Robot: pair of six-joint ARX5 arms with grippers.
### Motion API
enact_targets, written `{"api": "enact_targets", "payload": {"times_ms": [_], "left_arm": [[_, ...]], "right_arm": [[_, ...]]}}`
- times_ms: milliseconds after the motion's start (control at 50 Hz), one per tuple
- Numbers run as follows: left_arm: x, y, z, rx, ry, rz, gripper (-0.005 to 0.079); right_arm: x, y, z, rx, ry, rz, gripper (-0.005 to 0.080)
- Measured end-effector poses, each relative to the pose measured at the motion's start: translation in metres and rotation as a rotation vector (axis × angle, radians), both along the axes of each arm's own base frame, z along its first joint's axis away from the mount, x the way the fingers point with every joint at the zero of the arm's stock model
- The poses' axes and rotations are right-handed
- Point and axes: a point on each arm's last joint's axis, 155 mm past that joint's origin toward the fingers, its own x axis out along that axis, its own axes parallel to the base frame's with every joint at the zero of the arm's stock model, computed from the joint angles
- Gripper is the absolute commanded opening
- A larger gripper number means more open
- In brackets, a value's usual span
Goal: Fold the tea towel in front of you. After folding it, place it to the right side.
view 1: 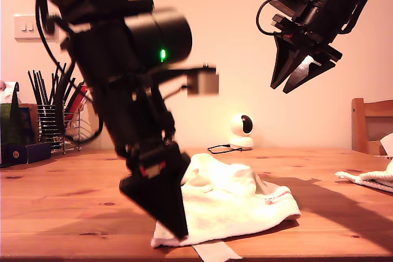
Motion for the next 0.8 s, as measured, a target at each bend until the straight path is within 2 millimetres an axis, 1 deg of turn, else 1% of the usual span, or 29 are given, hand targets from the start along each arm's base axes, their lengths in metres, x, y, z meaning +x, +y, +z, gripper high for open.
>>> {"api": "enact_targets", "payload": {"times_ms": [120,260,380,800], "left_arm": [[-0.002,-0.002,0.0,-0.01,0.006,-0.014,0.0481],[-0.009,-0.001,-0.002,-0.003,0.032,-0.026,0.049],[-0.011,-0.002,-0.002,-0.001,0.032,-0.032,0.0537],[-0.024,0.005,-0.002,0.045,0.087,-0.034,0.0537]], "right_arm": [[0.001,0.001,0.001,0.003,-0.006,0.001,0.0284],[0.002,0.001,0.002,0.005,-0.012,0.002,0.0284],[0.003,0.001,0.002,0.007,-0.016,0.002,0.0284],[0.005,0.006,0.006,0.032,-0.03,0.015,0.0284]]}}
